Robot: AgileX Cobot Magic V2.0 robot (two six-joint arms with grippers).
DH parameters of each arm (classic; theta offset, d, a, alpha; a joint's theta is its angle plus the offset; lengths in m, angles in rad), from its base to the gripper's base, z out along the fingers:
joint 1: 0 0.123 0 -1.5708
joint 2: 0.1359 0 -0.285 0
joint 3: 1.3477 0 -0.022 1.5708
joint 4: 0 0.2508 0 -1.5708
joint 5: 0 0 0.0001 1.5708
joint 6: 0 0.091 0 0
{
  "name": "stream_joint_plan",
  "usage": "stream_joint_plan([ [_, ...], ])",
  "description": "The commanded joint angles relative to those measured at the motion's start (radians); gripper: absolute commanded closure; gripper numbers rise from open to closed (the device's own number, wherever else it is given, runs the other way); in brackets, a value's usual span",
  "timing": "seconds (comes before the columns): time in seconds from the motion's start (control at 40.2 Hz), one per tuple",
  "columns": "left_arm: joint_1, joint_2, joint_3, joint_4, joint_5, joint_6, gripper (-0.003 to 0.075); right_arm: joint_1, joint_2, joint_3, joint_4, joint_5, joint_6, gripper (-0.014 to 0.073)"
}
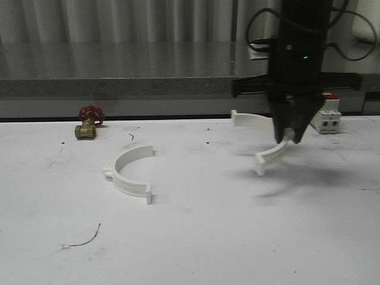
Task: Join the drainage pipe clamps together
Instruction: 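Carry it to the placed half and join their ends into a ring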
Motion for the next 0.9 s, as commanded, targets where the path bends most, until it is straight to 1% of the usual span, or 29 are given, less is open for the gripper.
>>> stream_joint_plan([
  [0.0, 0.004, 0.021, -0.029, 0.002, -0.075, -0.002, 0.0741, 0.041, -0.033, -0.024, -0.015, -0.031, 0.062, 0.0417],
  [0.149, 0.004, 0.021, -0.029, 0.002, -0.075, -0.002, 0.0741, 0.088, -0.015, -0.026, -0.011, -0.098, 0.116, 0.0417],
  [0.298, 0.004, 0.021, -0.029, 0.002, -0.075, -0.002, 0.0741, 0.099, 0.0, -0.03, 0.034, -0.135, 0.133, 0.0418],
  [0.547, 0.004, 0.021, -0.029, 0.002, -0.075, -0.002, 0.0741, 0.146, 0.076, -0.141, 0.056, -0.113, 0.135, 0.0418],
  [0.696, 0.004, 0.021, -0.029, 0.002, -0.073, -0.002, 0.0741, 0.166, 0.132, -0.237, 0.056, -0.051, 0.141, 0.0418],
  [0.87, 0.004, 0.021, -0.029, 0.002, -0.073, -0.002, 0.0741, 0.175, 0.163, -0.289, 0.062, -0.024, 0.145, 0.0418],
])
